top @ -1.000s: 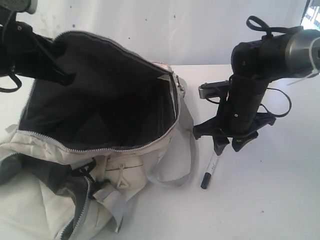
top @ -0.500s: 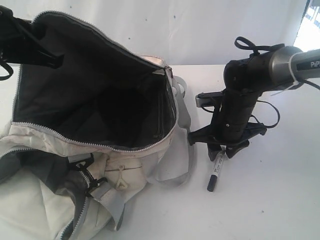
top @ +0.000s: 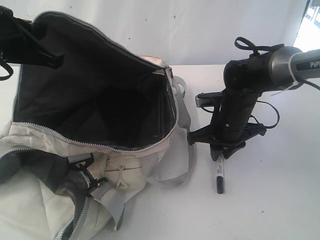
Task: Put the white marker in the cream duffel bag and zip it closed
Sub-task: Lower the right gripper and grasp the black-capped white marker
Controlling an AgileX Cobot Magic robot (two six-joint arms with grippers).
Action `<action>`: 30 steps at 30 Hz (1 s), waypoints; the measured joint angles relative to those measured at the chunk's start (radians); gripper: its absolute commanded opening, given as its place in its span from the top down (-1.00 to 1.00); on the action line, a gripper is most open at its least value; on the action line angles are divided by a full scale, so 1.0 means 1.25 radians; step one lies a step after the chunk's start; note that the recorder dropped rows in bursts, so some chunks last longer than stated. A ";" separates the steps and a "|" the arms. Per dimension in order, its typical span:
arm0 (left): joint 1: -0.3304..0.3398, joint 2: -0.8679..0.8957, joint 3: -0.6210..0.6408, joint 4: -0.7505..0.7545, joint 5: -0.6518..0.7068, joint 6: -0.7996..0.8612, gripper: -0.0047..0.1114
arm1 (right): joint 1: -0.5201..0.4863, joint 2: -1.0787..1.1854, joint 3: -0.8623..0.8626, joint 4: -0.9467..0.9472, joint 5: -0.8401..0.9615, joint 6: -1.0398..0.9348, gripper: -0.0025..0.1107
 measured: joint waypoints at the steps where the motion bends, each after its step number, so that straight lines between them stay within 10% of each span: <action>1: 0.000 0.000 0.000 0.000 0.000 0.000 0.91 | 0.000 0.000 0.000 0.000 0.000 0.000 0.72; 5: 0.000 0.000 0.000 0.000 0.000 0.000 0.91 | 0.000 0.000 0.000 0.000 0.000 0.000 0.96; 30: 0.000 0.000 0.000 0.000 0.000 0.000 0.91 | 0.000 0.000 0.000 0.000 0.005 -0.031 0.96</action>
